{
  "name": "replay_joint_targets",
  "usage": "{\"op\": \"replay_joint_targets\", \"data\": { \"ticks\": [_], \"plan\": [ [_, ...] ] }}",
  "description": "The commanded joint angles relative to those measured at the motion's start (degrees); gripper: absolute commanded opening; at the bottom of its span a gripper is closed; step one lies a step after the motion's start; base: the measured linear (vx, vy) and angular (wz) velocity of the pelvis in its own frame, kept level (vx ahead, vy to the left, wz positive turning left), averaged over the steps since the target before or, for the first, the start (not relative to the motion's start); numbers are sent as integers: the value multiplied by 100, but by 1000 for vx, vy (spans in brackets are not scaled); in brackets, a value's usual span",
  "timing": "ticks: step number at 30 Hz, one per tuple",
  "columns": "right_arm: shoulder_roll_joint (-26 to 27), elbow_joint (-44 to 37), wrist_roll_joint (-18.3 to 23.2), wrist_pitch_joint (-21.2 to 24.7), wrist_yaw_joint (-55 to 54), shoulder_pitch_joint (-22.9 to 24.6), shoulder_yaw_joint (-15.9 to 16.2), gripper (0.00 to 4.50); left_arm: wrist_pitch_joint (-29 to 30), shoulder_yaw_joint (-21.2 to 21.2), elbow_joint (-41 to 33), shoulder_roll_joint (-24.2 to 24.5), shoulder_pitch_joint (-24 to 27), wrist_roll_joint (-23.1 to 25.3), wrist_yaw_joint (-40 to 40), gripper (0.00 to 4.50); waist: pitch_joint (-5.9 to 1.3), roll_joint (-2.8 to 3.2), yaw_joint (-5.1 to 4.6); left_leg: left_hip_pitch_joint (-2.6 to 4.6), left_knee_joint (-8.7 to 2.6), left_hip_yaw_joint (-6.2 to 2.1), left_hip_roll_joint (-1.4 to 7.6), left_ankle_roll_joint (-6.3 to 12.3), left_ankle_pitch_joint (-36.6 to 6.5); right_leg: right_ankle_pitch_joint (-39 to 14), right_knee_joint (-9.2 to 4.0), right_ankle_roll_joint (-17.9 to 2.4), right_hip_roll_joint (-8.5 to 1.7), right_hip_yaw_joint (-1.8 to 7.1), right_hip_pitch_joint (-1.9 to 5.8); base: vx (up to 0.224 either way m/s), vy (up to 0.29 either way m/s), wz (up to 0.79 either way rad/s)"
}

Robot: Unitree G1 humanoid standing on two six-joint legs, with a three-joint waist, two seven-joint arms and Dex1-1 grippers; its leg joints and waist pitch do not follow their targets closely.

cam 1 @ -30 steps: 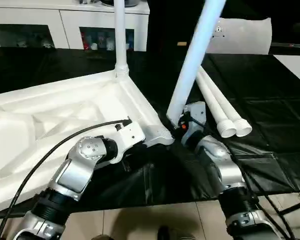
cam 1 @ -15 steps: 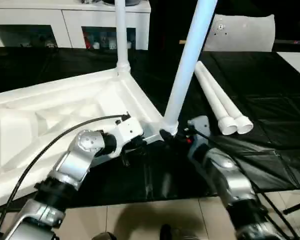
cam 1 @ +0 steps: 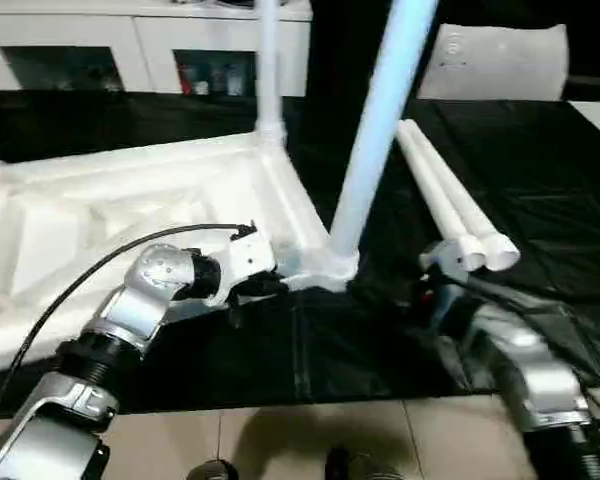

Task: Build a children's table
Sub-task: Insert table leg to table base

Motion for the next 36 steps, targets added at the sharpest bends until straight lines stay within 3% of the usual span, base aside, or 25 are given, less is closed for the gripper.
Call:
{"op": "replay_joint_targets", "data": {
  "ticks": [1,3,6,10,11,13,17,24,26,28,36],
  "plan": [
    [-139,-135,30,31,218,-86,52,447,-296,-306,117,28,-83,38,-496,0,-403,52,32,84,-367,-24,220,282,-1454,-2015,-354,-965,-436,274,226,0,0,0],
    [-214,-144,26,42,348,-120,118,447,-421,-362,187,46,-132,36,-652,0,-404,61,64,74,-361,-27,232,274,-1424,-1970,-331,-985,-440,274,228,57,-4,4],
    [-391,-84,-131,-32,627,-244,357,447,-620,-426,361,43,-250,1,-950,0,-435,55,115,109,-308,14,228,254,-1298,-1441,-241,-1175,-423,313,205,72,-13,10],
    [-557,47,-156,11,1181,-482,608,447,-990,-525,665,29,-464,34,-1277,0,-510,46,159,18,-225,25,199,537,-474,-85,-10,-1500,-411,323,318,75,-22,8],
    [-590,77,-169,23,1265,-524,645,447,-1045,-534,725,17,-503,32,-1335,0,-500,42,188,2,-213,28,196,622,-302,201,23,-1564,-407,314,331,56,-28,1],
    [-646,220,-243,-29,1424,-654,732,420,-1148,-566,793,2,-567,16,-1488,0,-507,26,224,0,-198,32,207,701,-172,403,52,-1607,-408,302,345,0,0,0],
    [-702,435,-274,-116,1612,-832,819,387,-1266,-617,862,-9,-631,21,-1643,0,-476,24,239,-3,-218,27,231,604,-390,-68,11,-1570,-422,282,353,0,0,0],
    [-813,571,-273,-103,2029,-1048,987,328,-1529,-659,1100,-19,-753,60,-1832,0,-422,10,238,22,-241,23,235,349,-824,-1075,-83,-1320,-426,289,319,0,0,0],
    [-816,624,-302,-110,2126,-1095,1019,326,-1584,-660,1171,-33,-786,99,-1852,0,-423,8,243,28,-239,26,241,345,-827,-1142,-90,-1299,-425,287,308,0,0,0],
    [-813,648,-314,-130,2147,-1107,1022,293,-1597,-658,1190,-39,-794,111,-1854,0,-430,-5,245,10,-239,19,239,344,-732,-1036,-70,-1298,-428,288,320,0,0,0],
    [-764,751,-328,-164,2210,-1137,1078,275,-1693,-654,1392,-50,-868,170,-1794,0,-429,-3,253,9,-232,24,231,365,-725,-1075,-78,-1287,-430,282,319,0,0,0]
  ]
}}
